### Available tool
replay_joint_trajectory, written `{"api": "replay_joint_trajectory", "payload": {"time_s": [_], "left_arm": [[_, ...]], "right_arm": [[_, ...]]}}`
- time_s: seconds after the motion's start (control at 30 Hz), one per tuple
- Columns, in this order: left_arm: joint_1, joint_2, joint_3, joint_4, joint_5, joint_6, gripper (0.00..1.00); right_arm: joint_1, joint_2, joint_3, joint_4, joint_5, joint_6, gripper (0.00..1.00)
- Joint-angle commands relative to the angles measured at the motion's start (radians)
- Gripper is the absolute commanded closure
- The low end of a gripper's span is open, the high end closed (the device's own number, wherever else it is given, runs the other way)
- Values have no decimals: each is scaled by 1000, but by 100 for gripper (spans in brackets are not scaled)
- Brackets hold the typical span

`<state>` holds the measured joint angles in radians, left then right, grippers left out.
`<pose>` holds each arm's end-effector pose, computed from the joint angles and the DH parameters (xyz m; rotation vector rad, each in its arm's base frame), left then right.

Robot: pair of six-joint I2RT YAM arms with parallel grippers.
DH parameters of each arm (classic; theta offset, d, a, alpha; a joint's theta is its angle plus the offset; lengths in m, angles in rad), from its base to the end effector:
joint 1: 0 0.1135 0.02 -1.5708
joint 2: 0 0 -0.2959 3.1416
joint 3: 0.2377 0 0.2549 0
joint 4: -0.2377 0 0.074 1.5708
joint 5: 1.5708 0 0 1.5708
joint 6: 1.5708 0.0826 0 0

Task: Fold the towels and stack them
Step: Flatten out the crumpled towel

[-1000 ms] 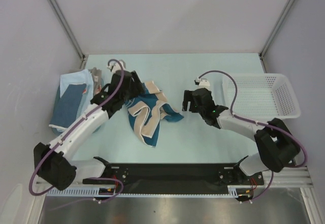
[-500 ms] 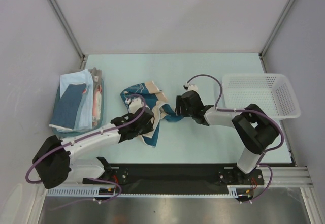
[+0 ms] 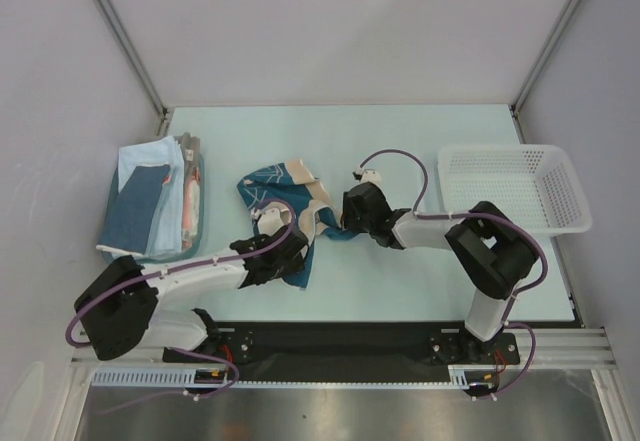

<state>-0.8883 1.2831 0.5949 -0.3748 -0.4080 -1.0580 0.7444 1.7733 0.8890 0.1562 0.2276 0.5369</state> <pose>0.1758 -0.1643 0.1553 -0.3477 2.4950 -0.2468 0.3055 0.2561 0.1470 -0.1214 2.3066 0.4066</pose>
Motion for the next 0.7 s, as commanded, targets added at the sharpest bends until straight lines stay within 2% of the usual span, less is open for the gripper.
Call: {"api": "replay_joint_trajectory", "payload": {"time_s": [0.0,0.03,0.17,0.3,0.47,0.67], "left_arm": [[-9,30,-3,51,-8,-27,44],[-9,35,-1,54,-11,-25,46],[-9,45,2,50,-21,-22,65],[-9,33,16,36,-35,-4,80],[-9,2,28,13,-48,23,99],[-9,-66,60,-3,-31,62,100]], "right_arm": [[6,17,28,13,29,15,56],[6,15,27,9,32,15,58],[7,-8,19,-16,58,11,71],[-10,-43,8,-35,68,6,85],[-40,-115,-15,-61,61,8,95],[-106,-250,-45,-121,56,-2,100]]}}
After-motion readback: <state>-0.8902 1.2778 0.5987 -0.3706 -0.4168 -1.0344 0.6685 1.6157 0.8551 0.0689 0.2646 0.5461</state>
